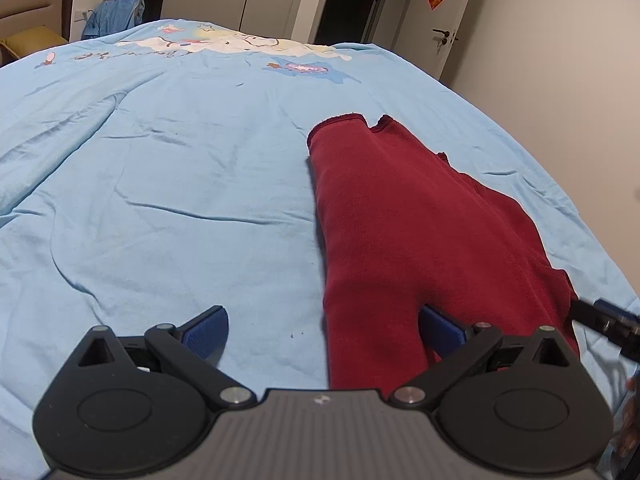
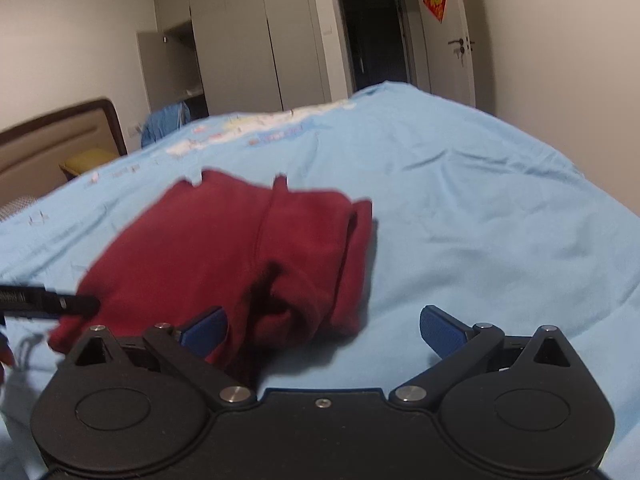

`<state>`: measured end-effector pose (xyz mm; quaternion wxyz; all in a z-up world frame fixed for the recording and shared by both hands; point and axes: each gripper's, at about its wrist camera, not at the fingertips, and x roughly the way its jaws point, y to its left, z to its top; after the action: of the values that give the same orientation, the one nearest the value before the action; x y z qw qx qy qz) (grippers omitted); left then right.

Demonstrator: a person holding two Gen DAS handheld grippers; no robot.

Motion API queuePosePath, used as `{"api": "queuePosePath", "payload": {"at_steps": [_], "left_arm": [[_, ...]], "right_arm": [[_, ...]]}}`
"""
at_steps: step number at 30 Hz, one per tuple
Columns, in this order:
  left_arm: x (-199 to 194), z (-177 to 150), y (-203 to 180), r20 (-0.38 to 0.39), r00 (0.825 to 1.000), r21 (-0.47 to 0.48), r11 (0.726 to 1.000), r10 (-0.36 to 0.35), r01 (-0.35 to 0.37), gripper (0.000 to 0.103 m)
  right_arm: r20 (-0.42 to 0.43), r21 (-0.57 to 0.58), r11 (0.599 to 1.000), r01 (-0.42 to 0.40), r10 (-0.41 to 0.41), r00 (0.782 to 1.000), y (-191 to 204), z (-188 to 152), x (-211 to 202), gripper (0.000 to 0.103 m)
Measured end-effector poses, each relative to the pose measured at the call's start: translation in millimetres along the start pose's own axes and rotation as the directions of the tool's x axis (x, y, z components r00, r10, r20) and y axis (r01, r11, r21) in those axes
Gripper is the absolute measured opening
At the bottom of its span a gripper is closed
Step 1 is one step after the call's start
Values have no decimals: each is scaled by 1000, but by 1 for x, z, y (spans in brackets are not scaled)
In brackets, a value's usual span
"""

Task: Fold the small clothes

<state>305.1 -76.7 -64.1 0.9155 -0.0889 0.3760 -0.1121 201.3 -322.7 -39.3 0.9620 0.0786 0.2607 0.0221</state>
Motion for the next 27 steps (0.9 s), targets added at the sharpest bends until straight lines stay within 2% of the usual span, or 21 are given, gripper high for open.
{"api": "queuePosePath", "payload": {"at_steps": [4,9,13,15,16,18,19,21,24,27], "left_arm": [[0,-1,-4,-1,1000,9,1000,6,-6,103],[0,0,-5,-5,1000,9,1000,9,-9,103],[0,-1,-5,-5,1000,10,1000,9,-9,103],[0,-1,-5,-5,1000,11,1000,9,-9,103],[0,-1,-5,-5,1000,11,1000,9,-9,103],[0,-1,-5,-5,1000,10,1000,9,-9,103],[0,-1,-5,-5,1000,11,1000,10,-10,103],[0,-1,-6,-6,1000,13,1000,11,-11,103],[0,-2,-7,-7,1000,17,1000,12,-12,103],[0,-2,-8,-6,1000,16,1000,9,-9,103]], "right_arm": [[11,16,1000,-21,21,1000,-6,20,14,101],[-18,0,999,-54,54,998,-5,38,44,86],[-50,35,997,-73,75,996,-5,44,65,74],[-68,35,997,-70,72,995,-5,44,74,61],[-74,31,997,-67,69,995,-4,44,77,59],[-86,25,997,-67,69,994,-5,44,82,43],[-90,27,997,-68,70,993,-6,44,84,40],[-95,25,997,-68,70,993,-7,44,85,23],[-92,10,998,-61,62,994,-6,45,86,11],[-76,-3,999,-52,52,996,-6,46,83,6]]}}
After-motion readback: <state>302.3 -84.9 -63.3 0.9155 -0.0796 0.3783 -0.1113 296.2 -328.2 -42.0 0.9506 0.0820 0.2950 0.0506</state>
